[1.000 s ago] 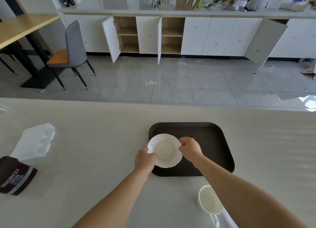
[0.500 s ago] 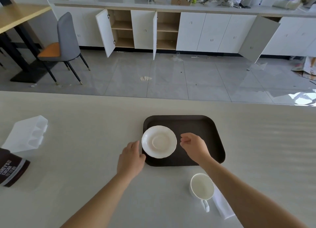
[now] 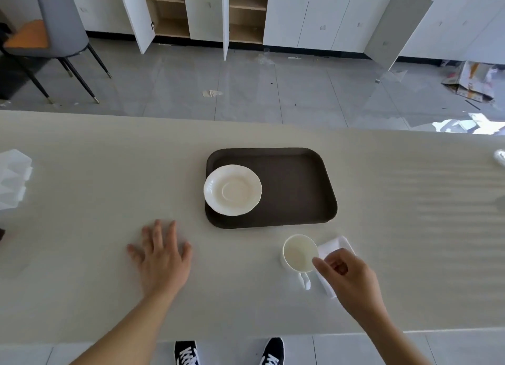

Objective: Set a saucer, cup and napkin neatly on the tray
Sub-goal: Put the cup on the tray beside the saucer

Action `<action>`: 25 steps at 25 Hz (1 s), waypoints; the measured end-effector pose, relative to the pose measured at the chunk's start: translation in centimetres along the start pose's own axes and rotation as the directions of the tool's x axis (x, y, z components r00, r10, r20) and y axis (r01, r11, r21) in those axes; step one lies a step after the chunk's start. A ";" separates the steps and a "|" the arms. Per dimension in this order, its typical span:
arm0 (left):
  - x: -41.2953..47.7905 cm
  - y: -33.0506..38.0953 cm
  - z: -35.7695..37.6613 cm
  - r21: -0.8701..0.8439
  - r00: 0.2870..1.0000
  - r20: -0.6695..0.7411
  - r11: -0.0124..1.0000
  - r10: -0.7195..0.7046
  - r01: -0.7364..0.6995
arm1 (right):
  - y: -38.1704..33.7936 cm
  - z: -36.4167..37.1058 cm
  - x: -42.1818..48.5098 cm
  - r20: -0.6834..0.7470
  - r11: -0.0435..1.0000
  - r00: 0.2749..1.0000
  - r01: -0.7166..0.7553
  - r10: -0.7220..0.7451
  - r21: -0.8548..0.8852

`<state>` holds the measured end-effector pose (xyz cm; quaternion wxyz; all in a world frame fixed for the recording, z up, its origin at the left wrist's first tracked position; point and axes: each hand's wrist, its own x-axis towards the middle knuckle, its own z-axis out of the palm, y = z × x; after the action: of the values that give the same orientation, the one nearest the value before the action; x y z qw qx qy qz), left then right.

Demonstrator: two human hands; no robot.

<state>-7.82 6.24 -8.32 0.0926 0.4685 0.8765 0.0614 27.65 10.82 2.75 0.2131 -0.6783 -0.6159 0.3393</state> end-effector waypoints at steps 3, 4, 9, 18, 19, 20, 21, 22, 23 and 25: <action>-0.1 -0.3 0.5 -0.022 0.999 -0.026 0.999 -0.027 0.027 | 1.2 1.3 -0.8 0.085 0.997 0.994 -0.074 0.075 -0.006; 0.0 -0.3 0.5 -0.025 0.999 -0.024 0.999 -0.038 0.038 | 1.3 1.8 -0.8 0.101 0.996 0.991 -0.087 0.089 -0.025; 0.0 -0.2 0.4 -0.051 0.997 -0.052 0.997 -0.057 0.055 | 1.3 3.5 -0.3 0.089 0.996 0.994 -0.058 0.064 -0.070; 0.0 -0.2 0.7 -0.054 0.992 -0.113 0.997 -0.054 0.048 | 0.8 3.1 2.0 0.020 0.996 1.000 0.016 -0.014 -0.090; 0.0 -0.2 0.7 -0.048 0.992 -0.114 0.998 -0.055 0.050 | 0.5 3.0 2.5 0.009 0.995 0.999 0.037 -0.037 -0.087; 0.0 -0.2 0.7 -0.043 0.992 -0.113 0.998 -0.055 0.050 | 0.1 2.9 3.0 0.000 0.994 0.998 0.062 -0.062 -0.086; 0.0 -0.2 0.6 -0.039 0.992 -0.111 0.998 -0.055 0.051 | -0.4 2.9 3.7 -0.005 0.993 0.996 0.085 -0.086 -0.084; -0.1 -0.1 0.6 -0.038 0.992 -0.109 0.998 -0.056 0.052 | -0.9 2.9 4.6 -0.004 0.991 0.995 0.103 -0.104 -0.082; -0.1 -0.1 0.5 -0.038 0.992 -0.109 0.998 -0.055 0.051 | -1.3 3.0 5.6 -0.004 0.990 0.993 0.117 -0.118 -0.080; -0.2 0.0 0.4 -0.037 0.993 -0.107 0.998 -0.054 0.051 | -2.3 3.3 8.2 -0.016 0.986 0.990 0.141 -0.143 -0.092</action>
<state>-7.66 6.09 -8.66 0.0548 0.4396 0.8910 0.0993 23.73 18.75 0.50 0.2126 -0.6454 -0.6750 0.2874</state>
